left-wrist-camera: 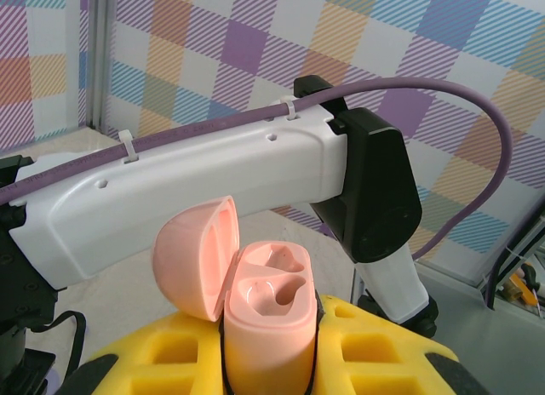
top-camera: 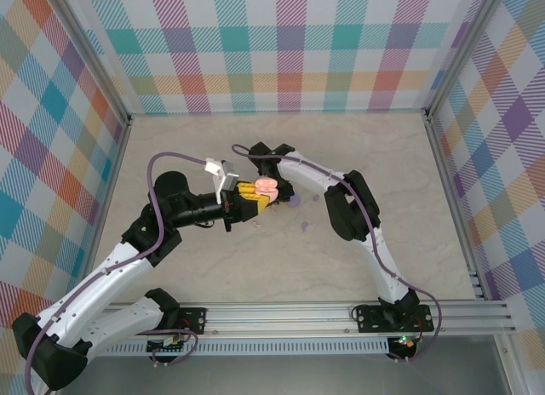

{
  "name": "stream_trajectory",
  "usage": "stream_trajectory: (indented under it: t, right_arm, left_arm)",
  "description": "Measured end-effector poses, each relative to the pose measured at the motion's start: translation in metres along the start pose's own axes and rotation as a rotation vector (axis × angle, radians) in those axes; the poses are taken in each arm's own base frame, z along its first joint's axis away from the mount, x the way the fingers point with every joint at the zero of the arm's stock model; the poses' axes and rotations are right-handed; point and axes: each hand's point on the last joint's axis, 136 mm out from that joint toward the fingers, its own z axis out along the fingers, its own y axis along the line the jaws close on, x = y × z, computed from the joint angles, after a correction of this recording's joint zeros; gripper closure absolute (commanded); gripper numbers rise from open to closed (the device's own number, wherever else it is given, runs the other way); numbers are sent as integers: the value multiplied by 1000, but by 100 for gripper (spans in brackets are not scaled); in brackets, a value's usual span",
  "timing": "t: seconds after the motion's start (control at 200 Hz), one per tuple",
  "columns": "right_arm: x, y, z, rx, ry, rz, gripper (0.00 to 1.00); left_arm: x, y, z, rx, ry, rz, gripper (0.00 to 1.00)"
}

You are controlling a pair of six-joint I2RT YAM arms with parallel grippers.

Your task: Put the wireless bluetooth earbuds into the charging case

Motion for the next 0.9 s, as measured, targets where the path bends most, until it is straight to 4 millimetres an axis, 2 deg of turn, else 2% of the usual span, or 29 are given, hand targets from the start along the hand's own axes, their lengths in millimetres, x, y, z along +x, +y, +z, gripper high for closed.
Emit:
stream_trajectory:
  t: [0.45, 0.625, 0.9]
  right_arm:
    - [2, 2, 0, 9, 1, 16, 65]
    - [6, 1, 0, 24, 11, 12, 74]
    - [7, 1, 0, 27, 14, 14, 76]
  left_arm:
    - [4, 1, -1, -10, 10, -9, 85]
    - [4, 3, -1, -17, 8, -9, 85]
    - [3, 4, -1, -24, 6, -9, 85]
